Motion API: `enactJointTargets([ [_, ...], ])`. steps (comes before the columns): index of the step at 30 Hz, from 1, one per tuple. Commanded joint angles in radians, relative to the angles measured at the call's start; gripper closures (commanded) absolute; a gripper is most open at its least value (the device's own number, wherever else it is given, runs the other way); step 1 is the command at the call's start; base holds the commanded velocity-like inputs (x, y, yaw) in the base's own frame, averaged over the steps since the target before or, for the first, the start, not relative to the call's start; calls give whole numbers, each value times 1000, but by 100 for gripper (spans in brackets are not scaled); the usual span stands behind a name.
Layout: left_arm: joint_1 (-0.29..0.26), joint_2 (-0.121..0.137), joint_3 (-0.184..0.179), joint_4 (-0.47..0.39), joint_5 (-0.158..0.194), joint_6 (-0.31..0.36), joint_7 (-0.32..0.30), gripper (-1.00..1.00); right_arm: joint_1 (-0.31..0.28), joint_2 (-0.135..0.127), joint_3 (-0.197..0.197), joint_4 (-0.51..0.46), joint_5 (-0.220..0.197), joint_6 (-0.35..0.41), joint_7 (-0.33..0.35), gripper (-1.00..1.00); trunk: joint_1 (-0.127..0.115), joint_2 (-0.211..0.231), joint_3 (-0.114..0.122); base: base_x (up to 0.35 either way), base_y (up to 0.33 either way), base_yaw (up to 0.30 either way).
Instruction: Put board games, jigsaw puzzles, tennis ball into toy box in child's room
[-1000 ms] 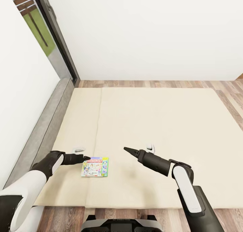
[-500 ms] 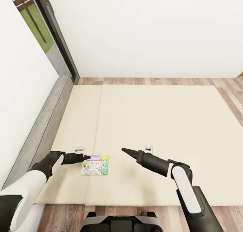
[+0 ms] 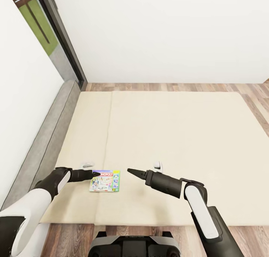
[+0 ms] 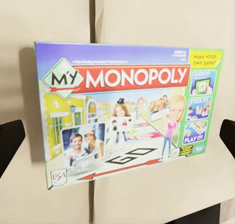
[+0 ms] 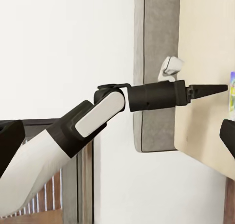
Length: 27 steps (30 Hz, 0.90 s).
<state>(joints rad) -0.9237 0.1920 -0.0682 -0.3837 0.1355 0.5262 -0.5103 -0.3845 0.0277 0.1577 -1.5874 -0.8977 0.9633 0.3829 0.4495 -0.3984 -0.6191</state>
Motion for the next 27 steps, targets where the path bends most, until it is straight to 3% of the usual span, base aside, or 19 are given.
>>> enactJointTargets([
  [1,0,1,-7,-1,10,7,1,-100,-1,0,-1,0,7,3,7,-100,0,-2,-3,0,0,0],
  [27,-1,1,-7,-2,10,5,2,-100,-1,2,-2,0,7,-2,8,-100,0,-2,-41,0,0,0],
])
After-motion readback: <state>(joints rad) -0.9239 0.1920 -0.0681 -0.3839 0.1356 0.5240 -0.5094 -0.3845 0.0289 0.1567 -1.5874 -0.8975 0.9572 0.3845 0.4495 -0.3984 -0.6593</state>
